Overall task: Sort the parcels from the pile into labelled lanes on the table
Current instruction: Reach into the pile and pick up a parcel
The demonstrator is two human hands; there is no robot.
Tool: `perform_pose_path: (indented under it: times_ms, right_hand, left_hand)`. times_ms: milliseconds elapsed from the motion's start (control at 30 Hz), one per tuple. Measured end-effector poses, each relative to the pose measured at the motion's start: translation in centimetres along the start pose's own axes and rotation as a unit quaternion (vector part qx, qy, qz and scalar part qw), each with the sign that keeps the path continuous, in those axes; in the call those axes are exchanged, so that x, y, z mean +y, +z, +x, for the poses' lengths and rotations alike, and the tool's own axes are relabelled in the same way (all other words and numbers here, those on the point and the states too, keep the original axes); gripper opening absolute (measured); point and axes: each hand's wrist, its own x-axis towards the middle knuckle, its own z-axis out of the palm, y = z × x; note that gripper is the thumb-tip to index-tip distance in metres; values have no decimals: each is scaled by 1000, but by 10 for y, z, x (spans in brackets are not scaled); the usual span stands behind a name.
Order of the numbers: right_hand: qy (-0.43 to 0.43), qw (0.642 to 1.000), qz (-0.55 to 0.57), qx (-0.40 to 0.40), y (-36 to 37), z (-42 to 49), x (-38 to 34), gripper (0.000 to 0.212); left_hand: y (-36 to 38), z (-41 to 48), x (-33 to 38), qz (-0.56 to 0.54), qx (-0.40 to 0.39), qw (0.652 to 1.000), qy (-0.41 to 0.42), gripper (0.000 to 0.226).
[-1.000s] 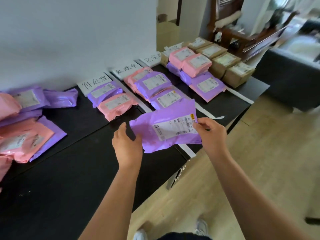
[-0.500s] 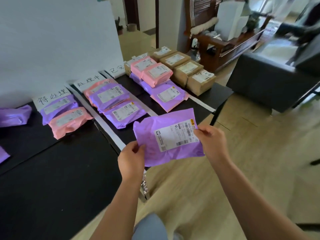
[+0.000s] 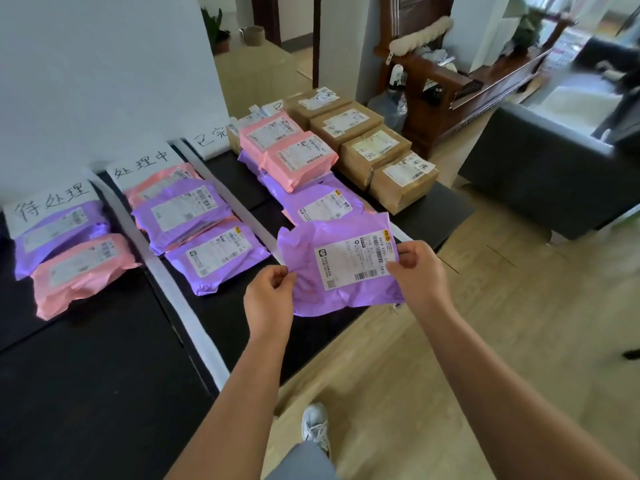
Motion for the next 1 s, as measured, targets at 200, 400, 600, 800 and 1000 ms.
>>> perform_pose_path:
  times_ms: [200, 400, 600, 800, 1000]
  right_hand:
    - [-10, 998, -46, -30, 7, 57, -8, 26]
    - [-24, 990, -119, -71, 23, 124, -13, 24]
    - [-65, 977, -123, -161, 45, 191, -21, 26]
    - [-97, 945, -203, -238, 71, 258, -25, 48]
    - [-194, 856, -388, -280, 85, 285, -18, 61]
  left_hand:
    - [35, 50, 13, 2, -26, 999, -21, 6]
    - [68, 89, 22, -11, -27, 997, -77, 10]
    - [93, 126, 31, -49, 46, 986, -154, 14]
    - [117, 161, 35, -49, 59, 979, -188, 12]
    - [137, 172, 25, 89, -10, 985, -149, 41]
